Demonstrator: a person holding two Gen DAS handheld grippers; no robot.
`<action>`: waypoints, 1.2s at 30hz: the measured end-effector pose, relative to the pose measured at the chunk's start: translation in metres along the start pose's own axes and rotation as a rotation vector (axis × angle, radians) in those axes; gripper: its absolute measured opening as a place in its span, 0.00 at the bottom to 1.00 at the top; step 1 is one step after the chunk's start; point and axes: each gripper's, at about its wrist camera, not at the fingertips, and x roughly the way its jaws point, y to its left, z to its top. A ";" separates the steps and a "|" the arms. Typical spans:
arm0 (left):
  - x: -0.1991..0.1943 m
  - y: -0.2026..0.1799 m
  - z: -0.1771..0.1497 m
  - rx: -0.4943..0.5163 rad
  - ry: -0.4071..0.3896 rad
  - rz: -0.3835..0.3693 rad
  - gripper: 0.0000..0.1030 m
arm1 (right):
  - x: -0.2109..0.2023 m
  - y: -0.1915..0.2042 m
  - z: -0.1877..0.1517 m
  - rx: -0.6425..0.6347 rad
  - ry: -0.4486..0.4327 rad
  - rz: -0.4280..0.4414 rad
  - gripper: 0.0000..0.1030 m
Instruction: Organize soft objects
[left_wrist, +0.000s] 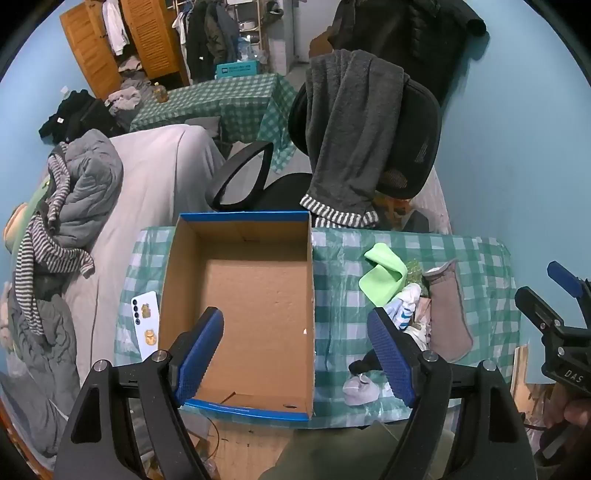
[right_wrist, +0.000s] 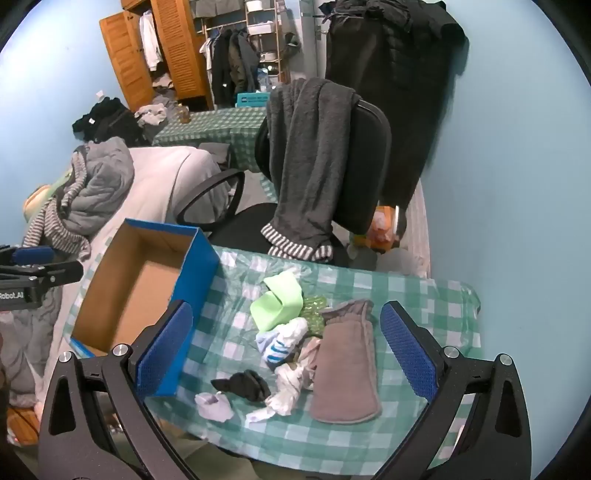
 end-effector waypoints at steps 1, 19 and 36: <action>0.000 0.000 0.000 0.000 0.002 0.000 0.79 | 0.000 0.000 0.000 0.000 -0.001 -0.001 0.98; -0.001 -0.006 0.005 -0.008 -0.010 0.006 0.79 | 0.002 -0.003 0.002 0.004 -0.003 0.009 0.98; -0.003 -0.004 0.001 -0.017 -0.010 0.004 0.79 | 0.000 -0.007 0.000 0.007 0.000 0.013 0.98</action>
